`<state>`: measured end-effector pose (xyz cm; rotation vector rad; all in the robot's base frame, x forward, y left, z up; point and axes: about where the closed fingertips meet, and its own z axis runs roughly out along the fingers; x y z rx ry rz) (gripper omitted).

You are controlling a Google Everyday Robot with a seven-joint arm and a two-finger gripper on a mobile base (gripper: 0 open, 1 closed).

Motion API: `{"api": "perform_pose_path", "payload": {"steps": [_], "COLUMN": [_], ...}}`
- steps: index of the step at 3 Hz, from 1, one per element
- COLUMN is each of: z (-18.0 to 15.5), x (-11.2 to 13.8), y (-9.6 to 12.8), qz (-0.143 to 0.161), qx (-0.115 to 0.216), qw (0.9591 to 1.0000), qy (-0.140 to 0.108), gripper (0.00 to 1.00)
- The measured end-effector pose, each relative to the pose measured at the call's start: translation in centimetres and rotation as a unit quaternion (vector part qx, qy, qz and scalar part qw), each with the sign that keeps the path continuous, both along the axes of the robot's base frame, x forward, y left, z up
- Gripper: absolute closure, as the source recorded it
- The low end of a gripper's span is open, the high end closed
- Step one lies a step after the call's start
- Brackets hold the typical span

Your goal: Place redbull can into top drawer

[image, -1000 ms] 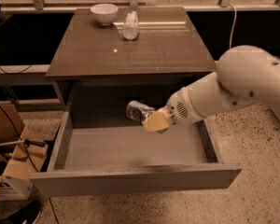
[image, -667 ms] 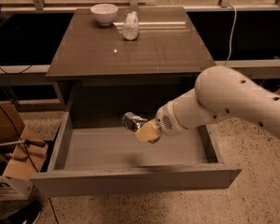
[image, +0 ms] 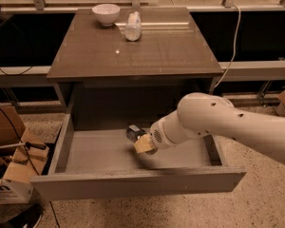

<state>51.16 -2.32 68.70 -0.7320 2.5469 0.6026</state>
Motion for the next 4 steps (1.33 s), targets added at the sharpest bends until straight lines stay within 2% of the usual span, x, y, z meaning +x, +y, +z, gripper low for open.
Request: {"api": "perform_pose_path", "payload": {"steps": [1, 3, 4], "z": [-2.92, -3.06, -3.06], "x": [0.56, 0.55, 0.52], "y": [-0.21, -0.05, 0.01], "qz": [-0.024, -0.026, -0.025], "qx": [-0.009, -0.010, -0.010], "qw": [0.9995, 0.9994, 0.9994], "qy": [0.019, 0.021, 0.021], "gripper": [0.59, 0.12, 0.00]}}
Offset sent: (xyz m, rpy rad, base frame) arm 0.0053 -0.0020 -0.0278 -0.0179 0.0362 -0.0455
